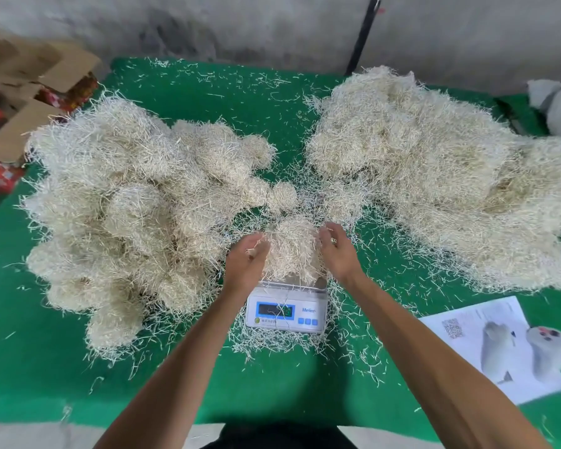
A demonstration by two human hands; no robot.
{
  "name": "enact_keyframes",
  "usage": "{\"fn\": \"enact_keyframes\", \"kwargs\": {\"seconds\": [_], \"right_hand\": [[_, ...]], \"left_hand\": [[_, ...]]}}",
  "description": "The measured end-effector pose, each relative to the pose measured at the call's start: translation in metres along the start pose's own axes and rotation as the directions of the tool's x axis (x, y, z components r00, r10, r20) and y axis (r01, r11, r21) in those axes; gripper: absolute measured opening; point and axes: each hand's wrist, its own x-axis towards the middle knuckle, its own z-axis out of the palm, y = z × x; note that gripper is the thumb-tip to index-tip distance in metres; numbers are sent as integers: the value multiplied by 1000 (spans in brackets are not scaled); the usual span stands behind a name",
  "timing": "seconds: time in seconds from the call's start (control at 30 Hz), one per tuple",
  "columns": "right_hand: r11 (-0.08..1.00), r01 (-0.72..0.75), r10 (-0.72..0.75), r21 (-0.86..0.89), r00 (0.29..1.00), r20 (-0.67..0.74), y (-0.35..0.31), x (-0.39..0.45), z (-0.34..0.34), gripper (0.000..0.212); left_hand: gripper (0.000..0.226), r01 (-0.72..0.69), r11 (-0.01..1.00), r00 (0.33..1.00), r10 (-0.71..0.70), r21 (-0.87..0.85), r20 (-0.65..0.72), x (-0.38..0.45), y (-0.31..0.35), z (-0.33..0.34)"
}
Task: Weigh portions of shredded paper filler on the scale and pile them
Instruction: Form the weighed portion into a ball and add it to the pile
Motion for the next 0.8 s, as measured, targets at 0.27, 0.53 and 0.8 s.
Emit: {"fn": "enact_keyframes", "kwargs": {"seconds": [0.27,0.53,0.8], "right_hand": [[997,20,-25,-78,997,-66,18,-12,-8,63],[1000,3,-4,-27,999,-35,20,-21,-3,67],[998,22,-16,65,996,-88,-1,-14,15,33]], "left_hand": [[49,60,998,997,-61,-34,-53,-10,-9,-16],[48,89,993,995,-93,-78,-45,-17,-10,-17],[60,296,906,955,-279,-301,100,-3,5,2]]}}
